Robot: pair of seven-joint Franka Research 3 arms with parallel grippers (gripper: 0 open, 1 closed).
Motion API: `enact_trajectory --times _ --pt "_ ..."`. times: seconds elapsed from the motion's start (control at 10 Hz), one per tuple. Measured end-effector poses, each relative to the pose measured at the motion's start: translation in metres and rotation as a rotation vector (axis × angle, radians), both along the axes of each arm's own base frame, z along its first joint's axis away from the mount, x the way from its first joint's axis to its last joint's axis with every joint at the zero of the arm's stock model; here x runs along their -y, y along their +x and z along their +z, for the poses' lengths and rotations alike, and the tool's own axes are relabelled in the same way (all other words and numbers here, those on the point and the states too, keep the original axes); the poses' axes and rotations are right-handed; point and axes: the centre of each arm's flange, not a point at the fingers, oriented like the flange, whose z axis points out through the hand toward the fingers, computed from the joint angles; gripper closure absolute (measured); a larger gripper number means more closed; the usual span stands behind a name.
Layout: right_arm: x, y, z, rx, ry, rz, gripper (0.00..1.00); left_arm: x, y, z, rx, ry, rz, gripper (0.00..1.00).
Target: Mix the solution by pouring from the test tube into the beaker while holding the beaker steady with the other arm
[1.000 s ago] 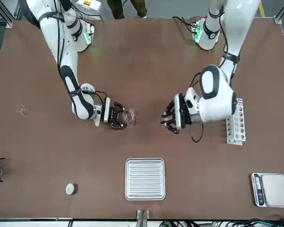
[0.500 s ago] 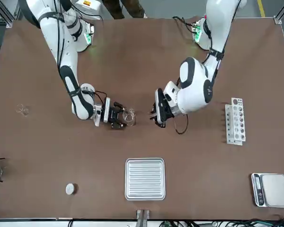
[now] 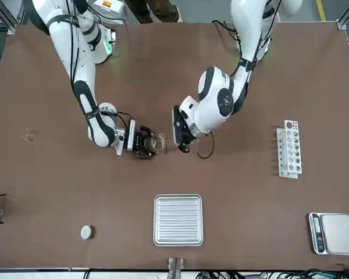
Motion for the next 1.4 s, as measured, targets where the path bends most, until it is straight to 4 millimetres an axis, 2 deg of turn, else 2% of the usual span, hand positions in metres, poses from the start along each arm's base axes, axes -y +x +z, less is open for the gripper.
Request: enact_trajectory --times 0.5,0.8,1.2,1.4 --pt "0.000 0.000 0.000 0.000 0.000 0.000 0.28 0.046 -0.015 -0.009 0.043 0.104 -0.002 0.78" --pt "0.000 0.000 0.000 0.000 0.000 0.000 0.28 0.058 -0.016 -0.017 0.087 0.151 -0.010 0.78" --pt "0.000 0.000 0.000 0.000 0.000 0.000 0.28 0.065 -0.020 -0.040 0.110 0.219 0.004 0.78" --pt "0.000 0.000 0.000 0.000 0.000 0.000 0.28 0.073 -0.023 -0.040 0.125 0.235 0.006 0.78"
